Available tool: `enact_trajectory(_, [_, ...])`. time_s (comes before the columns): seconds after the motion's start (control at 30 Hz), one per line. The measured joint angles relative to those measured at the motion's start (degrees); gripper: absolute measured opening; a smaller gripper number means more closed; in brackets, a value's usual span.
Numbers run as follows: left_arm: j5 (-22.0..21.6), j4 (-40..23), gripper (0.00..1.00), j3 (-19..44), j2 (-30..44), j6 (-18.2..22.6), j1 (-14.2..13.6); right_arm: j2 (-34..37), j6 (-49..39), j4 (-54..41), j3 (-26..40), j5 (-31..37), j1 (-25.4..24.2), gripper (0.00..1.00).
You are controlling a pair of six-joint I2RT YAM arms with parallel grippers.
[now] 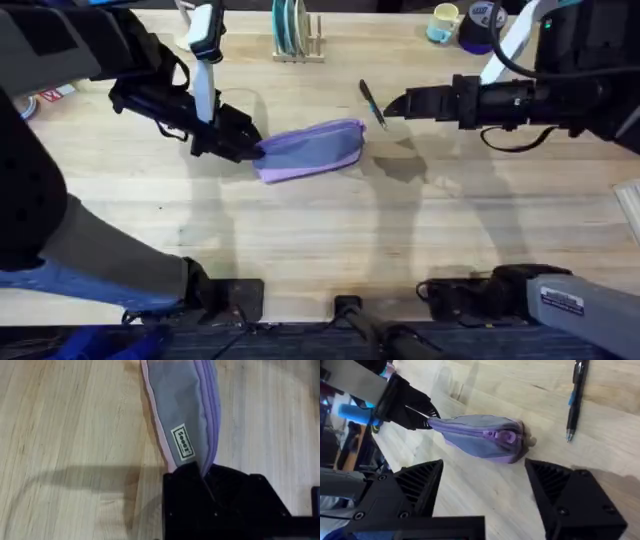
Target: Unzip the bag, pick up the pens from the table one at a time and place them inside, then zip the bag closed.
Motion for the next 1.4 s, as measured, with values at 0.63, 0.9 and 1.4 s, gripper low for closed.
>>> enact_trajectory(0.63, [0.00, 0.00, 0.045, 0.00, -0.02, 0.00, 0.00, 0.25, -0.02, 0.22, 0.00, 5.37, 1.68, 0.997])
enact_trajectory(0.9, [0.00, 0.00, 0.044, 0.00, -0.02, 0.00, 0.00, 5.87, -0.02, 0.59, 0.02, 5.64, 1.68, 0.997])
enact_trajectory(1.4, [0.00, 0.00, 0.044, 0.00, -0.02, 0.00, 0.00, 15.89, 0.83, 7.49, 0.02, -0.42, 3.07, 0.997])
